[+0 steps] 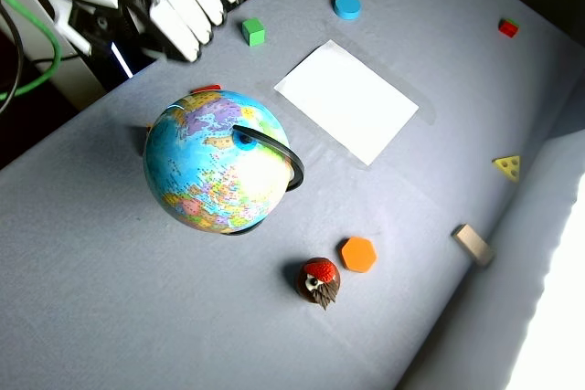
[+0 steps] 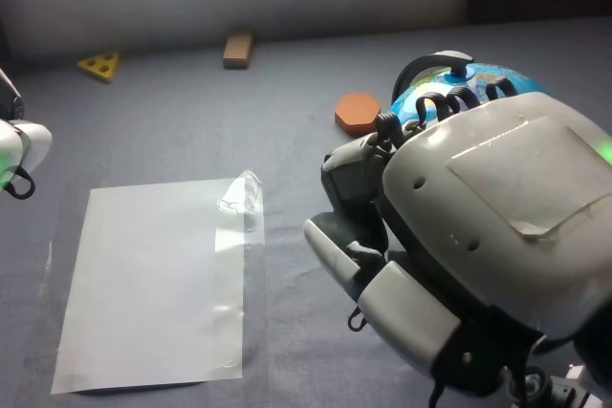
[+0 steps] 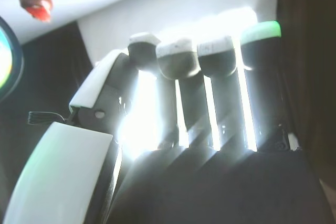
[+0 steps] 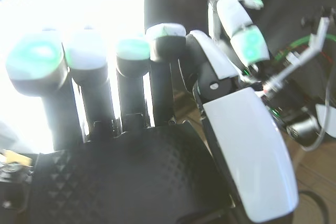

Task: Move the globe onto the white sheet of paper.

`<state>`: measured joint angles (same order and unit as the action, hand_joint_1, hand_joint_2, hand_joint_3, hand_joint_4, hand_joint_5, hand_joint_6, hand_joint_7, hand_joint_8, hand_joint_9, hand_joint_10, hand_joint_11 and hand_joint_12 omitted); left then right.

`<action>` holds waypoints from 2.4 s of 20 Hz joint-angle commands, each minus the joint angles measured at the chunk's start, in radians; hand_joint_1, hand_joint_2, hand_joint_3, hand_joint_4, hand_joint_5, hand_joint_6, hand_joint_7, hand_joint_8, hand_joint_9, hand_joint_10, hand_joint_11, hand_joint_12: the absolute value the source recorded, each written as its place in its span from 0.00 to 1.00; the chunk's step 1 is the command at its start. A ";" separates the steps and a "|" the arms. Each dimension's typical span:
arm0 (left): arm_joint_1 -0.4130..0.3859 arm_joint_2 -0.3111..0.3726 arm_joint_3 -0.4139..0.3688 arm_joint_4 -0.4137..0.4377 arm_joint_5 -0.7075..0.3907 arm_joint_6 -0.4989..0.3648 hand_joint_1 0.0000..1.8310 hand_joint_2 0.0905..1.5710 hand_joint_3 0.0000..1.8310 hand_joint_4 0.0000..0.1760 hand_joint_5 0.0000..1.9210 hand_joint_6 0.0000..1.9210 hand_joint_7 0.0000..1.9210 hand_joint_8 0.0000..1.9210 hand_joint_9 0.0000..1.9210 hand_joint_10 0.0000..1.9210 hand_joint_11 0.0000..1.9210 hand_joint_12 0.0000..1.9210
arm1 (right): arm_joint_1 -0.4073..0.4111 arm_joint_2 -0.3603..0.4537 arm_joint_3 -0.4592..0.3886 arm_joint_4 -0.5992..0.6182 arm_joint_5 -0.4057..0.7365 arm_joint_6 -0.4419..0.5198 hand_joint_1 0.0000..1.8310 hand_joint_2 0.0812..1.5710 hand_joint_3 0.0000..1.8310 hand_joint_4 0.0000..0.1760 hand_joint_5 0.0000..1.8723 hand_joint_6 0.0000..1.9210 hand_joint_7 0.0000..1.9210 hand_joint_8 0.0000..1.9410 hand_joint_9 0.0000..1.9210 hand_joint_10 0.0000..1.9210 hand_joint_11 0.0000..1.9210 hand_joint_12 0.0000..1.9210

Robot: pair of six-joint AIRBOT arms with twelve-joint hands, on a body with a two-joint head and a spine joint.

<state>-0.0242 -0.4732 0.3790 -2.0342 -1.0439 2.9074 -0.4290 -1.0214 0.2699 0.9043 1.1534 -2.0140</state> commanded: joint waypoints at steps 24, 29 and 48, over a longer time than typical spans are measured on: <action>0.532 0.011 0.000 0.465 0.134 -0.603 0.00 0.75 0.00 0.12 0.01 0.00 0.01 0.00 0.01 0.00 0.00 0.15 | -0.425 0.266 -0.013 -0.709 -0.301 0.355 0.00 0.76 0.00 0.00 0.00 0.00 0.01 0.00 0.00 0.03 0.00 0.00; 0.772 -0.111 0.009 0.667 0.030 -0.958 0.00 0.75 0.00 0.10 0.04 0.01 0.03 0.01 0.03 0.01 0.00 0.19 | -0.650 0.356 0.115 -1.074 -0.137 0.683 0.00 0.75 0.00 0.00 0.00 0.00 0.00 0.00 0.00 0.00 0.00 0.00; 1.256 -0.331 0.055 1.148 -0.216 -1.390 0.00 0.75 0.00 0.00 0.04 0.00 0.06 0.00 0.06 0.01 0.00 0.23 | -0.821 0.249 0.626 -1.139 -0.120 1.062 0.00 0.72 0.00 0.00 0.00 0.00 0.00 0.00 0.00 0.00 0.00 0.00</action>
<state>1.2423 -0.8013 0.4370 -0.9268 -1.1694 1.5166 -1.2491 -0.7769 0.9012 -0.2588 0.9611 -0.9520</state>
